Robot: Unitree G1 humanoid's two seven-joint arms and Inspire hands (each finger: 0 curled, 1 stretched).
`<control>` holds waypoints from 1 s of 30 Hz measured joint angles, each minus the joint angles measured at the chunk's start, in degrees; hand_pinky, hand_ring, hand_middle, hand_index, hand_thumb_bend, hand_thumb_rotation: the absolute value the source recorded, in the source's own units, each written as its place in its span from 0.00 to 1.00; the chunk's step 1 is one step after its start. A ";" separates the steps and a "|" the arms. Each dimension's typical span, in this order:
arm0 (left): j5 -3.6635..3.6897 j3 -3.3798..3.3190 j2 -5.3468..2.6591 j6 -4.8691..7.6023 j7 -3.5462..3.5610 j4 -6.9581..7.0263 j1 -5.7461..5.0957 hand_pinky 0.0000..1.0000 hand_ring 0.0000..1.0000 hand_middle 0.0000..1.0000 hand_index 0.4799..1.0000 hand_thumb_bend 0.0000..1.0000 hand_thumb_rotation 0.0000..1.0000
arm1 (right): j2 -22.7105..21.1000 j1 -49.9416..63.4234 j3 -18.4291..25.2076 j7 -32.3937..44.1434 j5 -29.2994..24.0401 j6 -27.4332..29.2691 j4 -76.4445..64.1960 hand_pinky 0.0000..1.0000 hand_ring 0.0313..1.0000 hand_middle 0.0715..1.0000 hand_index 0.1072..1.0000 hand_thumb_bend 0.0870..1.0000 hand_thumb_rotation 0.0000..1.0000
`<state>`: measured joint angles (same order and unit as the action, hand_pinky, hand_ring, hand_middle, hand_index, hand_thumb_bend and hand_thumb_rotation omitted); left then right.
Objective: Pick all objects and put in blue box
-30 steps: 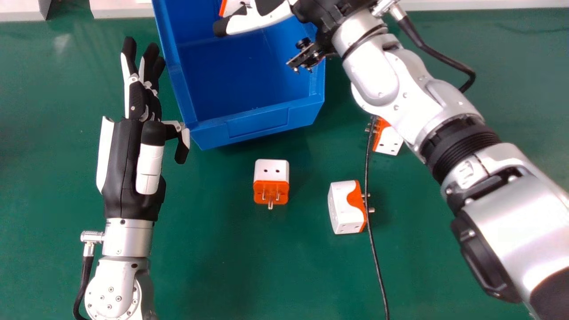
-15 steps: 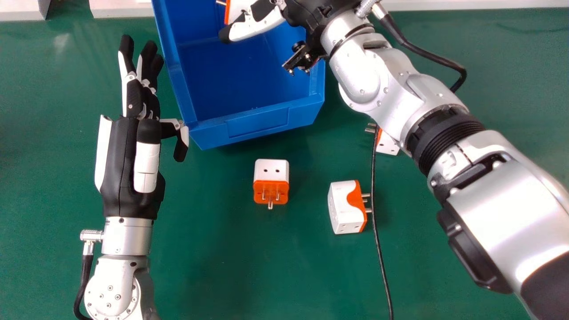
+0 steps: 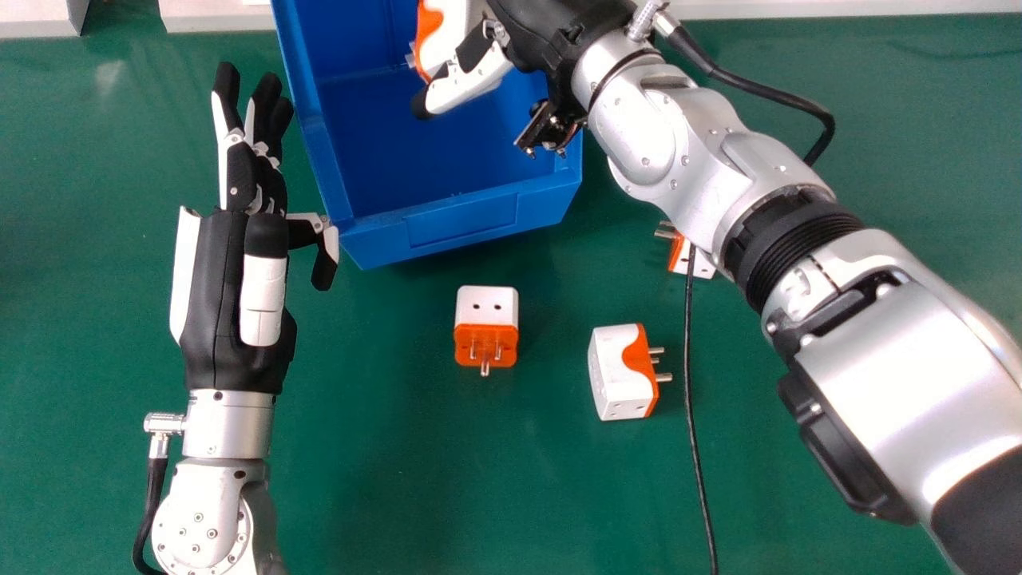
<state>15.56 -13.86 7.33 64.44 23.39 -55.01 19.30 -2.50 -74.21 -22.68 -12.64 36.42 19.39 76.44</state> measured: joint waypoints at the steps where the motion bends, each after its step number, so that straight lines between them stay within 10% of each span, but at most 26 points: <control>1: -0.02 0.00 0.00 0.00 -0.12 0.00 0.00 0.00 1.00 1.00 1.00 1.00 0.97 | 0.02 0.00 0.01 0.15 -0.05 -0.14 0.04 0.59 0.67 0.66 0.68 0.89 0.07; 15: -0.17 0.09 -0.02 0.00 -0.16 0.04 -0.01 0.00 1.00 1.00 1.00 1.00 0.97 | 0.20 0.09 0.22 2.87 -0.48 0.54 0.60 0.72 0.79 0.82 0.80 0.97 0.14; 30: 0.13 0.03 -0.05 0.90 0.11 0.93 -0.52 0.00 1.00 1.00 1.00 1.00 0.97 | -12.53 19.45 8.49 -3.16 -8.39 28.10 -20.56 0.71 0.81 0.85 0.83 0.95 0.23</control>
<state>15.69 -13.82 7.27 65.34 23.50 -54.08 18.78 -15.02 -54.76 -14.19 -15.79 28.02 47.49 55.88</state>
